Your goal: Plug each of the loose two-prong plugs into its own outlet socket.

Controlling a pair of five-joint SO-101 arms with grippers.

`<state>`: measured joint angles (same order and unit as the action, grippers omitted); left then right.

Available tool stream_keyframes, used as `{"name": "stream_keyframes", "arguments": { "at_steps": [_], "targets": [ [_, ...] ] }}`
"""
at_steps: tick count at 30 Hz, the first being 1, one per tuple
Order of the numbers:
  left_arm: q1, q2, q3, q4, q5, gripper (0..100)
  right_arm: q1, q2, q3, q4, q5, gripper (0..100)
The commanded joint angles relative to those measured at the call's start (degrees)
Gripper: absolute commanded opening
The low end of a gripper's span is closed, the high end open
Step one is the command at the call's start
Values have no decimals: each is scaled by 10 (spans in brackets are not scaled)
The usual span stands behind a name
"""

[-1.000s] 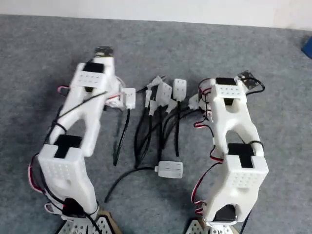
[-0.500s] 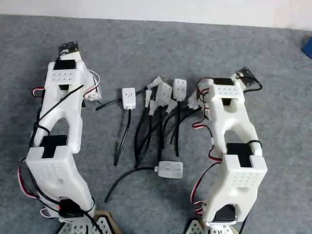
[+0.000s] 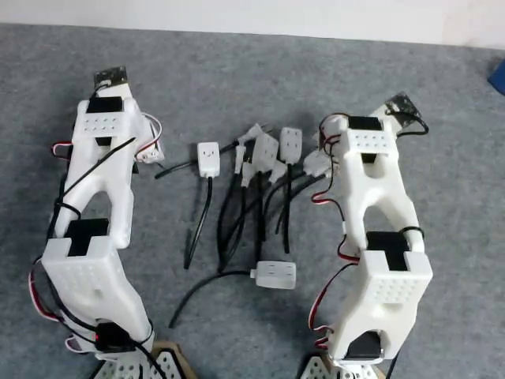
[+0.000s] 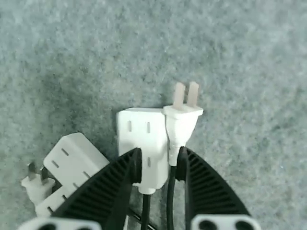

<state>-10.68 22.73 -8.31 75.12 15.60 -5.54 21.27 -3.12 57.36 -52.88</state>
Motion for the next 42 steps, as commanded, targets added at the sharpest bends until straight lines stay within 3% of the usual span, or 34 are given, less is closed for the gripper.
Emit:
{"name": "stream_keyframes", "arguments": {
  "at_steps": [1,11,23,42],
  "targets": [
    [-2,-22,-19,-3,4,196,-5,2,-26,-8,7,132],
    [-2,-22,-19,-3,4,196,-5,116,-65,8,7,132],
    [-2,-18,-19,-4,4,196,4,115,-195,247,6,131],
    [-2,-21,-18,-3,4,196,17,171,-201,145,6,131]
  ]
}}
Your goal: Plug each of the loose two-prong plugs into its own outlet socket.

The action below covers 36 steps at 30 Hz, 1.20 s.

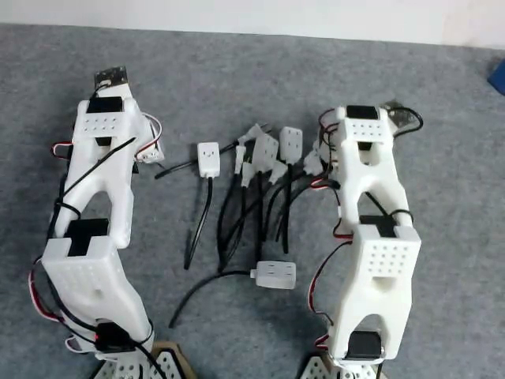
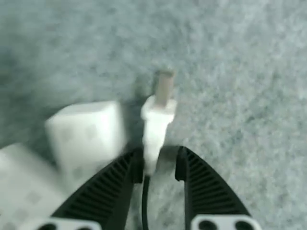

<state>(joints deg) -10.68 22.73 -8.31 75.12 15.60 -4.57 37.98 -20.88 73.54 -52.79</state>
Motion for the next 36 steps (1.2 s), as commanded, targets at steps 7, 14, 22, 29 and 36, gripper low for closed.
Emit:
{"name": "stream_keyframes", "arguments": {
  "at_steps": [7,14,22,29,36],
  "targets": [
    [-2,-22,-19,5,4,196,8,13,-23,-20,6,128],
    [-2,-17,-19,2,3,196,23,11,-23,-4,5,3],
    [-1,-17,-19,2,3,196,25,11,-80,61,227,7],
    [7,-17,-19,2,2,196,6,14,-289,201,559,7],
    [7,-16,-18,2,2,196,-31,9,-269,275,789,7]
  ]
}}
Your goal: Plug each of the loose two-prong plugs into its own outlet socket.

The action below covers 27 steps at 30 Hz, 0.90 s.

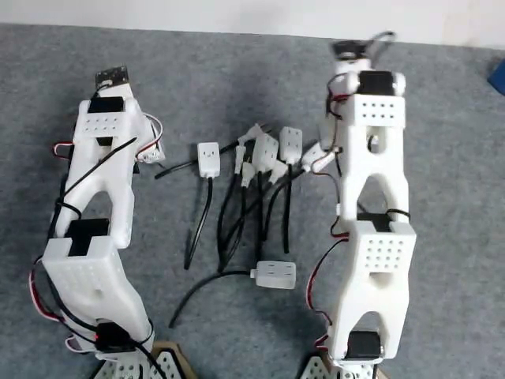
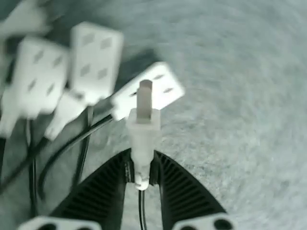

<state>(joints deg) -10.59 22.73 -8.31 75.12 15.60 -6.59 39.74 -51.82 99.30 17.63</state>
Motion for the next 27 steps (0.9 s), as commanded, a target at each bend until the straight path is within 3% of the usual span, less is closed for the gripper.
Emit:
{"name": "stream_keyframes", "arguments": {
  "at_steps": [1,10,20,27],
  "targets": [
    [7,-16,-18,2,2,196,-14,-4,76,15,110,7],
    [7,-16,-15,1,2,196,15,-59,407,-151,170,9],
    [22,-16,-12,3,-1,196,18,-356,820,-340,184,8],
    [54,-16,16,-8,-53,196,54,-398,885,-371,175,8]
  ]
}}
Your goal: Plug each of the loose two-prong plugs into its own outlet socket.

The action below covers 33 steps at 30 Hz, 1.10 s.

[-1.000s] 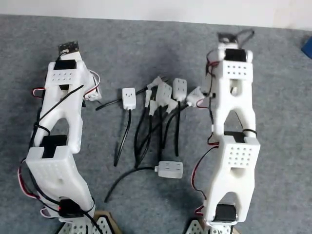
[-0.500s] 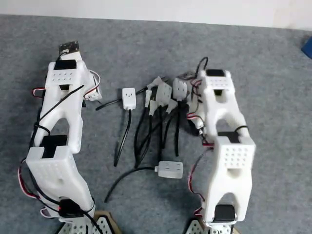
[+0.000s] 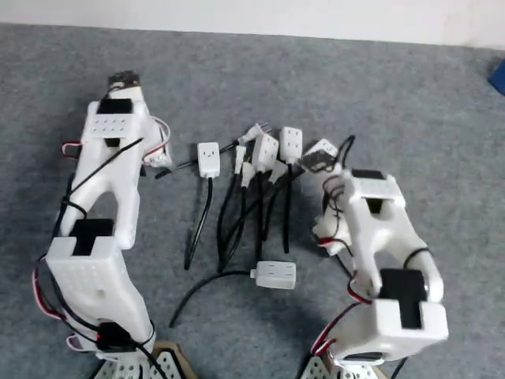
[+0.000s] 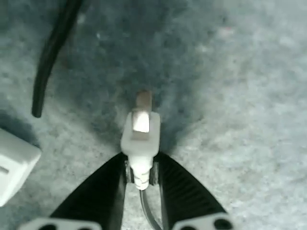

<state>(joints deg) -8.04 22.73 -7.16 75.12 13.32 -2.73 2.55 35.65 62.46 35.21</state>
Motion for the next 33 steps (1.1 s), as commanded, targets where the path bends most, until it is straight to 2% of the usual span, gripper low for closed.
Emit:
{"name": "stream_keyframes", "arguments": {
  "at_steps": [1,6,11,13,21,28,33],
  "targets": [
    [33,-16,8,-10,-39,196,14,-27,10,-3,-15,9],
    [42,-16,16,-16,-47,196,12,-56,4,0,-59,28],
    [43,-16,16,-16,-47,196,19,-144,5,26,-65,211],
    [43,-16,16,-16,-47,196,16,-156,15,27,-62,253],
    [42,-16,17,-16,-47,196,15,-156,48,9,-62,256],
    [41,-16,17,-16,-47,196,-48,-131,73,-19,-65,256],
    [41,-16,17,-16,-47,196,-53,-67,55,-41,-66,256]
  ]
}}
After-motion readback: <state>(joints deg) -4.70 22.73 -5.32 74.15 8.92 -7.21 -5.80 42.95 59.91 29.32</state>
